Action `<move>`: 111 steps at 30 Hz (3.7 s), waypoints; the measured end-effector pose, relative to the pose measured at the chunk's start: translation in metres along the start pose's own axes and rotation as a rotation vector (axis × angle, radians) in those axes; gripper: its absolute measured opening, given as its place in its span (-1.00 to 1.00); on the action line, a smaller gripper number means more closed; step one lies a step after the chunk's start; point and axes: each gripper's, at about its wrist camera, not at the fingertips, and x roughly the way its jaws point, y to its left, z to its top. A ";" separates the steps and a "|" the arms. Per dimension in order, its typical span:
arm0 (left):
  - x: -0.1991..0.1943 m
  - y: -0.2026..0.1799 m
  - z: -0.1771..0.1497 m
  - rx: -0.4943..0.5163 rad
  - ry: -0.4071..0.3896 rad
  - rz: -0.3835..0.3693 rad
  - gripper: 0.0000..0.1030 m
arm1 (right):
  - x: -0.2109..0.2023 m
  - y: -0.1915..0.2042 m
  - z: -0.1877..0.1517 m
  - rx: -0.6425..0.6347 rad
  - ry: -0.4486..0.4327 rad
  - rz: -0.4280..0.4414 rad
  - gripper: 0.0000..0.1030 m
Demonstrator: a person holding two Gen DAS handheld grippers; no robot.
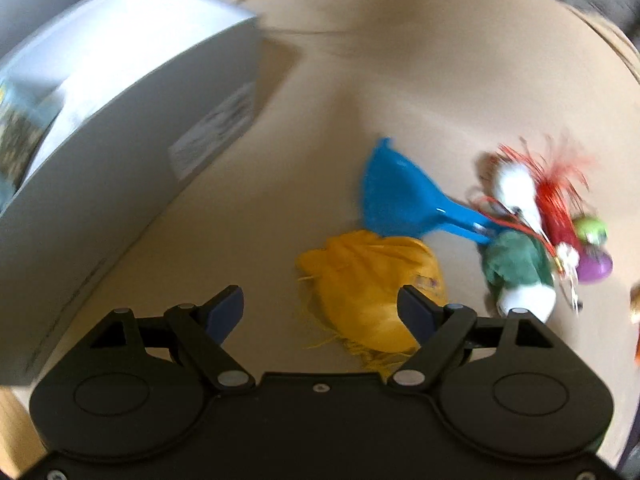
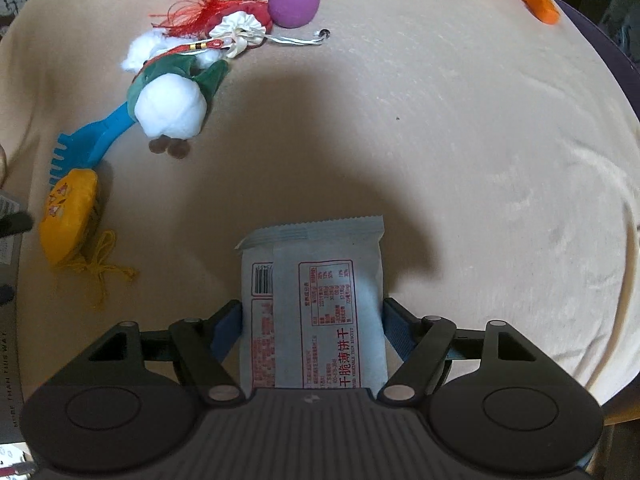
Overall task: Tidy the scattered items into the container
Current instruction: 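Grasp the yellow drawstring pouch with the left tool while the right holds the biscuit packet, then carry the yellow pouch with the left tool while the right carries the biscuit packet toward the box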
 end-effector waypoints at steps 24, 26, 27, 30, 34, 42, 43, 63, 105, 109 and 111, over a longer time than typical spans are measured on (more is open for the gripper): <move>0.074 -0.081 -0.006 0.293 0.013 0.193 0.84 | 0.002 -0.021 0.007 0.095 0.030 0.138 0.49; 0.080 -0.081 -0.004 0.308 0.032 0.204 0.91 | 0.002 -0.022 0.008 0.096 0.034 0.140 0.49; 0.084 -0.081 -0.004 0.309 0.037 0.208 0.94 | 0.003 -0.022 0.008 0.097 0.036 0.142 0.49; 0.088 -0.080 0.002 0.287 0.040 0.199 0.95 | 0.003 -0.023 0.009 0.101 0.045 0.149 0.50; 0.087 -0.075 0.002 0.268 0.052 0.173 0.95 | 0.004 -0.024 0.011 0.102 0.050 0.152 0.54; 0.066 -0.073 -0.012 0.302 0.105 0.081 0.22 | 0.006 -0.012 0.008 0.044 0.034 0.104 0.61; 0.062 -0.072 -0.017 0.301 0.115 0.063 0.22 | 0.006 -0.012 0.007 0.039 0.032 0.100 0.61; -0.070 0.069 -0.019 0.028 -0.017 -0.181 0.19 | 0.021 0.043 -0.013 -0.237 0.015 -0.082 1.00; -0.118 0.053 -0.027 0.094 -0.205 -0.231 0.19 | -0.106 0.025 0.020 0.045 -0.019 0.263 0.45; -0.124 0.082 -0.007 0.033 -0.225 -0.187 0.19 | -0.120 0.063 0.030 -0.017 -0.017 0.309 0.45; -0.134 0.104 0.011 -0.021 -0.249 -0.192 0.19 | -0.130 0.086 0.035 -0.070 -0.027 0.324 0.45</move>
